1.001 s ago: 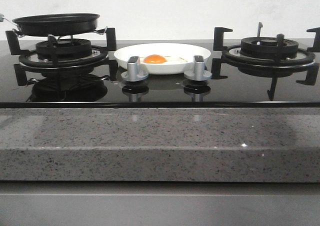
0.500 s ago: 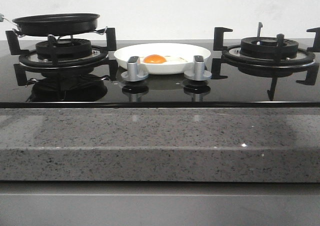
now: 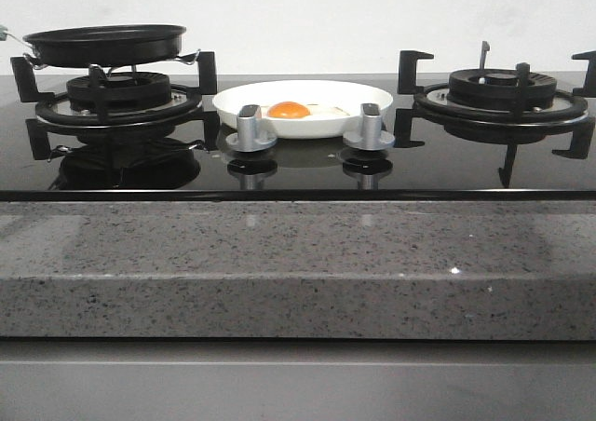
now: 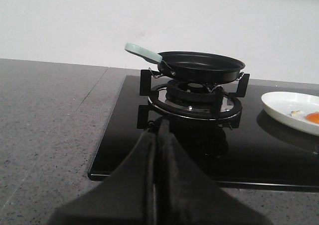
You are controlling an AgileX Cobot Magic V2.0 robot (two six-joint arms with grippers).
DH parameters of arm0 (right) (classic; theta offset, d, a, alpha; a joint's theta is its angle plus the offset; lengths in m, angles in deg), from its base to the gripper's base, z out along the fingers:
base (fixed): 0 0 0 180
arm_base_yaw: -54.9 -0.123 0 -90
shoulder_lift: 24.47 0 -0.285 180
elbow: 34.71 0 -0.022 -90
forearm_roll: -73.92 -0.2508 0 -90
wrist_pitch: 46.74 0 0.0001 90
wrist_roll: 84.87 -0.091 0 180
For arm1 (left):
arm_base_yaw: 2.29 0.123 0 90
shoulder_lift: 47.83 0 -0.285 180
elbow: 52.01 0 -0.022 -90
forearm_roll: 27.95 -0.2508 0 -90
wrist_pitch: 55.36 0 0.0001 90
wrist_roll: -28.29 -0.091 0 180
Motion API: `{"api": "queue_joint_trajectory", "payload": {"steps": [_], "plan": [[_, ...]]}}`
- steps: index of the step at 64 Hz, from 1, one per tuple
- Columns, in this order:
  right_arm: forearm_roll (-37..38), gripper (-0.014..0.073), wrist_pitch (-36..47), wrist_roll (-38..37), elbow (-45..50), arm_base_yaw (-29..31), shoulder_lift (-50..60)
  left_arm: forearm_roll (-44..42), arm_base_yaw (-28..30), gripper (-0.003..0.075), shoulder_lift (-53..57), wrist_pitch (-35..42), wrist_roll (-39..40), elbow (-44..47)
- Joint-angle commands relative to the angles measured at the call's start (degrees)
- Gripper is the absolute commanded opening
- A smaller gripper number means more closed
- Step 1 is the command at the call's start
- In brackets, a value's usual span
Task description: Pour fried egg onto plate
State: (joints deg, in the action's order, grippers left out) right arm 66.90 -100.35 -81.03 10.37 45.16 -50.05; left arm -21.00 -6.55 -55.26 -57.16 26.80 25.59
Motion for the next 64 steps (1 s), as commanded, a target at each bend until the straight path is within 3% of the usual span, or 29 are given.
{"api": "queue_joint_trajectory", "payload": {"steps": [1, 17, 32, 64], "plan": [[3.29, -0.007, 14.86, 0.78, 4.34, 2.7, 2.95, 0.45, 0.02, -0.0019, 1.03, 5.1, 0.6, 0.22], [3.71, -0.007, 37.36, 0.78, 23.46, 10.19, 15.86, 0.45, 0.02, -0.0019, 1.03, 5.1, 0.6, 0.22], [3.36, -0.007, 50.55, 0.73, 33.4, 10.64, 19.47, 0.45, 0.02, -0.0019, 1.03, 5.1, 0.6, 0.22], [3.21, -0.007, 51.38, 0.73, 33.37, 9.96, 19.53, 0.45, 0.02, -0.0019, 0.92, 5.1, 0.6, 0.22]]}}
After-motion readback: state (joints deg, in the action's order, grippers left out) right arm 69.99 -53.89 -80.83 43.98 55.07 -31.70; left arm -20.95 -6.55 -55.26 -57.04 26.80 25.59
